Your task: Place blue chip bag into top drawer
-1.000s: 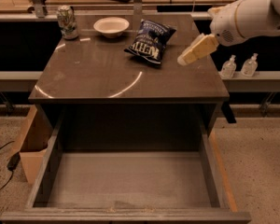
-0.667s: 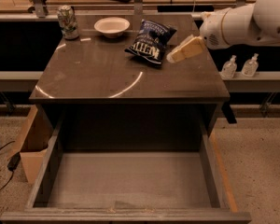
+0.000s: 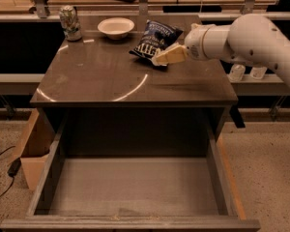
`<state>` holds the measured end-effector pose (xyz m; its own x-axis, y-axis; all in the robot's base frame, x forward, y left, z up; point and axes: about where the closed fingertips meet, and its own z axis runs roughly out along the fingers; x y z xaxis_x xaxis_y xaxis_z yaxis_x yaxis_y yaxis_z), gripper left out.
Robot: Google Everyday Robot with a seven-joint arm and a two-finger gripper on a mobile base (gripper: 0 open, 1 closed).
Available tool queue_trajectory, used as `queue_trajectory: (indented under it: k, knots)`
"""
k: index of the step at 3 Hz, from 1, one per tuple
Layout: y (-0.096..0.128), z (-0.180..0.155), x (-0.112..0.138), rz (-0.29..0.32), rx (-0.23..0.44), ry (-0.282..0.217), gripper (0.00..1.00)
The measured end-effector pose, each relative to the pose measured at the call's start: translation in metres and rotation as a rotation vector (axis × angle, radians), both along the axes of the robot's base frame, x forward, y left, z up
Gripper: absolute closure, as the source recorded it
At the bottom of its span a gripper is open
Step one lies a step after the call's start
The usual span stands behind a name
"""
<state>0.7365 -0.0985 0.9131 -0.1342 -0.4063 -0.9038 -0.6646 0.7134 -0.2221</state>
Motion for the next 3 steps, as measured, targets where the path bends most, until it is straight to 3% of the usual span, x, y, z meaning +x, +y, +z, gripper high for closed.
queue_trajectory:
  k: [2,3]
  knots:
    - [0.04,-0.022,0.022,-0.013,0.048,0.056,0.0]
    - [0.044,-0.037,0.033,-0.038,0.052,0.098,0.0]
